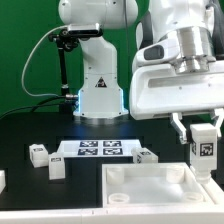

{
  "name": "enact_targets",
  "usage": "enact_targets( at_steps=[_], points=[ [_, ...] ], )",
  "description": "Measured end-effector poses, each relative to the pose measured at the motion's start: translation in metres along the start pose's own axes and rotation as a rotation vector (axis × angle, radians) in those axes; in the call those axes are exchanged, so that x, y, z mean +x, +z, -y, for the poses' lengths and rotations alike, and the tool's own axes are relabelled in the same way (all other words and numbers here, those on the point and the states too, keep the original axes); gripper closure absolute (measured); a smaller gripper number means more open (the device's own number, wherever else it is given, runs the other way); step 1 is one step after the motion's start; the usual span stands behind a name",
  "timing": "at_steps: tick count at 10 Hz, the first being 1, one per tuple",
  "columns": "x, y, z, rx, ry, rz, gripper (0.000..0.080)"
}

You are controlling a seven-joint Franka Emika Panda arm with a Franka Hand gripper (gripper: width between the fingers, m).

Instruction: Assemble one leg

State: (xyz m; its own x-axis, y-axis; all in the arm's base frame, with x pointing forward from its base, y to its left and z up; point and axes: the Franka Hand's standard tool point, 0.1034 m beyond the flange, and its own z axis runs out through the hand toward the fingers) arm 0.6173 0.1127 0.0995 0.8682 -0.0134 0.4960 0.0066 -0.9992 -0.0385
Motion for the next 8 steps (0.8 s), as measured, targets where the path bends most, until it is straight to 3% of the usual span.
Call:
enact_targets(
  at_steps=[2, 8],
  points=[
    [-0.0023, 0.0038, -0.0088, -0.009, -0.009, 0.002, 0.0514],
    [0.0009, 0.0128, -0.0128, -0.015, -0.017, -0.017, 0.0514]
  ],
)
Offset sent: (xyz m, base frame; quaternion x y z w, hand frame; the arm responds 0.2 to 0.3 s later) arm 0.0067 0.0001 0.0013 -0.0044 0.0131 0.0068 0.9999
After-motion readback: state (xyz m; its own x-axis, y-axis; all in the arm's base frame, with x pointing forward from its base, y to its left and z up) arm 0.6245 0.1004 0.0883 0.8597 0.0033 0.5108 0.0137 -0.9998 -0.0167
